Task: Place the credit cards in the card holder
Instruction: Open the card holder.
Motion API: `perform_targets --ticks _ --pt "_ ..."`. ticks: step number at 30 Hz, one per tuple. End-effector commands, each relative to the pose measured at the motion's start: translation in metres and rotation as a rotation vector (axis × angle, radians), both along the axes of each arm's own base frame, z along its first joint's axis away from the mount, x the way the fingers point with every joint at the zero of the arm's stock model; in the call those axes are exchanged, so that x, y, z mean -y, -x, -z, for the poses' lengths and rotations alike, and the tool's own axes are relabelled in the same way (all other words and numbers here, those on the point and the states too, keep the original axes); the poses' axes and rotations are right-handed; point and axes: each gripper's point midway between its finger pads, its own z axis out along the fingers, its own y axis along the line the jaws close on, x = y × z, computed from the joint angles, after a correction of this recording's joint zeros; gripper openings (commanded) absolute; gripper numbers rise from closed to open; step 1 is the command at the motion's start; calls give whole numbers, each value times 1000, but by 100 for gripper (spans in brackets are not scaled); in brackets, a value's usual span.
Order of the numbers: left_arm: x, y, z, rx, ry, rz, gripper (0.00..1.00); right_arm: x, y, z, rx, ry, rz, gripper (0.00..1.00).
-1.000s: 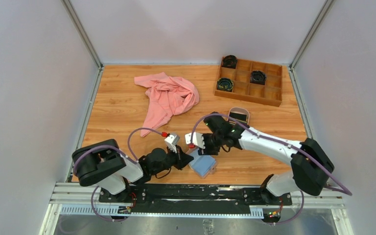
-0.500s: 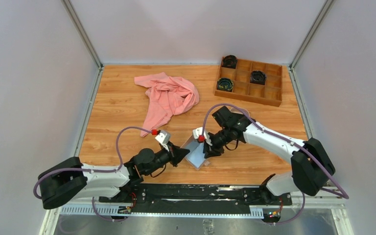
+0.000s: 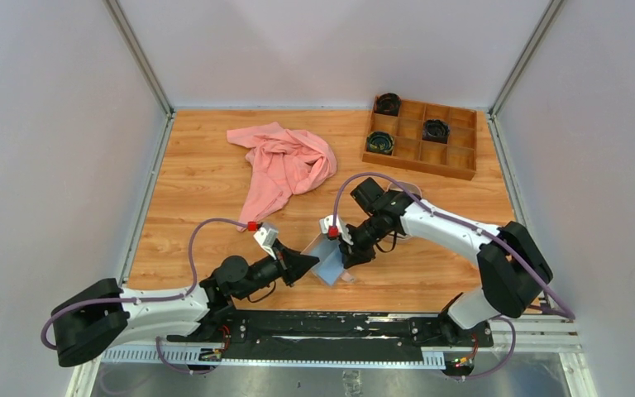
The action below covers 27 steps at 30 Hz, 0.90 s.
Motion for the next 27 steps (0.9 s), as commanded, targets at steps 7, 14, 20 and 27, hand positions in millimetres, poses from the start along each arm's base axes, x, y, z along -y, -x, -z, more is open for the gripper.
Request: perform_targets --ticks 7,14,20,27 --pt "7 8 -1 -6 22 55 0 7 13 -32 59 -65 -83 22" --pt "11 7 -5 -42 53 55 0 13 16 -32 57 -64 -100 23" --pt "8 3 1 -65 4 31 0 16 19 -42 55 -75 -118 23" --pt "0 0 8 -63 -48 1 0 28 8 -82 82 -195 -37 24"
